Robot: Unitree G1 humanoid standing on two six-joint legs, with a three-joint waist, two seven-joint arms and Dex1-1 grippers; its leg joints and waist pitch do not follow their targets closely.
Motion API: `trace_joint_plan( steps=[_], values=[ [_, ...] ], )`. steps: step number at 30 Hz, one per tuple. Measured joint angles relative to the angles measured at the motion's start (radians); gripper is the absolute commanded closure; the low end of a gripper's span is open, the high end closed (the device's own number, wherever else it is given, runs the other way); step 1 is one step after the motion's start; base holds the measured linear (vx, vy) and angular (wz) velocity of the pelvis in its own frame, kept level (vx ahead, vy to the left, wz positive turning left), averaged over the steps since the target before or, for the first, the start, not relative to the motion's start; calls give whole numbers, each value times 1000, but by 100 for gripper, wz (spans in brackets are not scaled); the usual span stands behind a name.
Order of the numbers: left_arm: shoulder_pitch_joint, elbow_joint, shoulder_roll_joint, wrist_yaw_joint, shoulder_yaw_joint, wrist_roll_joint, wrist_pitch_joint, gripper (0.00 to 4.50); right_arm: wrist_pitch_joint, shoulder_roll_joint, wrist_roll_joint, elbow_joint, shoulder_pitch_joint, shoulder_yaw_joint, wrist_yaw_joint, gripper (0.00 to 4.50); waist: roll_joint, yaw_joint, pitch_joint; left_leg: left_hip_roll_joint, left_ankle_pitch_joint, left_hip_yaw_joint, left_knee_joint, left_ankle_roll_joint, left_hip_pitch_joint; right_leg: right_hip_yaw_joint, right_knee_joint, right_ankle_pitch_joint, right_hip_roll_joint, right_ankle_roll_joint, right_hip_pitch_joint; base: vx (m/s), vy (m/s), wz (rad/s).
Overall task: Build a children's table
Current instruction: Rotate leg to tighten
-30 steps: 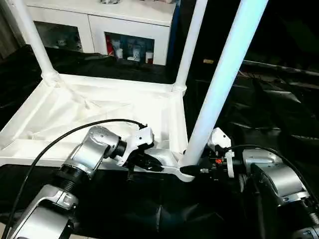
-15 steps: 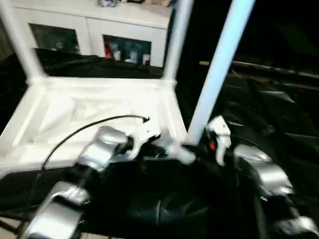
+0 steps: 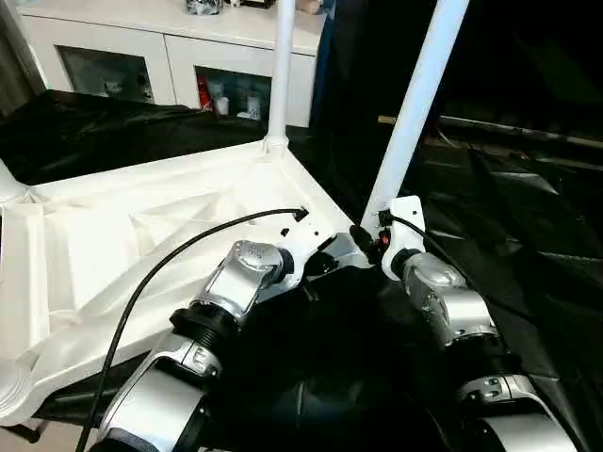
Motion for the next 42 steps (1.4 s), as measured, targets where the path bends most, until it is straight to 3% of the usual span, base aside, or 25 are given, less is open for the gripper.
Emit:
trace_joint_plan(
  steps=[2,3,5,9,17,24,30,36,37,42],
  values=[
    [0,2,0,0,-1,0,-4,450,-2,0,0,1,0,0,0,254,0,0,0,0,0,0,0,0,0,0,0,-2,0,3,0,0,0,0],
    [0,3,0,0,-1,0,-7,450,-1,0,0,1,0,-3,3,220,0,0,0,0,0,0,-1,0,0,0,0,-3,0,5,0,0,0,0],
    [0,3,4,-10,-1,1,-14,450,2,-8,5,1,0,-8,28,220,0,0,0,0,0,0,-2,0,0,0,0,-3,0,5,0,0,0,0],
    [0,3,20,-57,1,-3,-28,450,12,-48,9,-21,12,1,141,178,0,0,0,0,0,0,-4,0,0,-1,0,-2,0,4,-1,0,0,0],
    [5,-11,116,-249,-13,-32,-90,450,29,-184,46,-187,125,76,429,178,-3,2,3,0,0,0,-6,0,-2,-1,-1,-3,0,3,-2,0,0,0],
    [50,-99,225,-517,-42,-68,-135,450,100,-364,130,-372,220,149,756,178,-11,8,6,1,0,1,-5,1,-3,-2,-2,-9,0,2,-3,0,0,0],
    [77,-164,256,-632,-67,-94,-96,450,91,-389,135,-392,216,209,863,178,-8,10,6,1,-2,2,-3,3,-2,-2,-1,-12,0,-2,-4,0,0,0],
    [85,-169,262,-660,-69,-96,-94,450,102,-398,136,-419,227,222,878,178,-7,9,6,1,-1,2,-1,3,-1,-1,1,-11,0,-2,-3,0,0,0],
    [85,-171,263,-660,-68,-96,-91,450,105,-400,137,-420,227,222,880,203,-7,9,6,1,-1,2,-1,2,-1,-1,1,-11,0,-2,-3,0,0,0],
    [90,-182,264,-665,-67,-98,-82,450,112,-405,138,-421,226,221,888,240,-6,11,6,1,-1,2,0,3,-1,-1,2,-11,0,-2,-3,0,0,0]
  ],
)
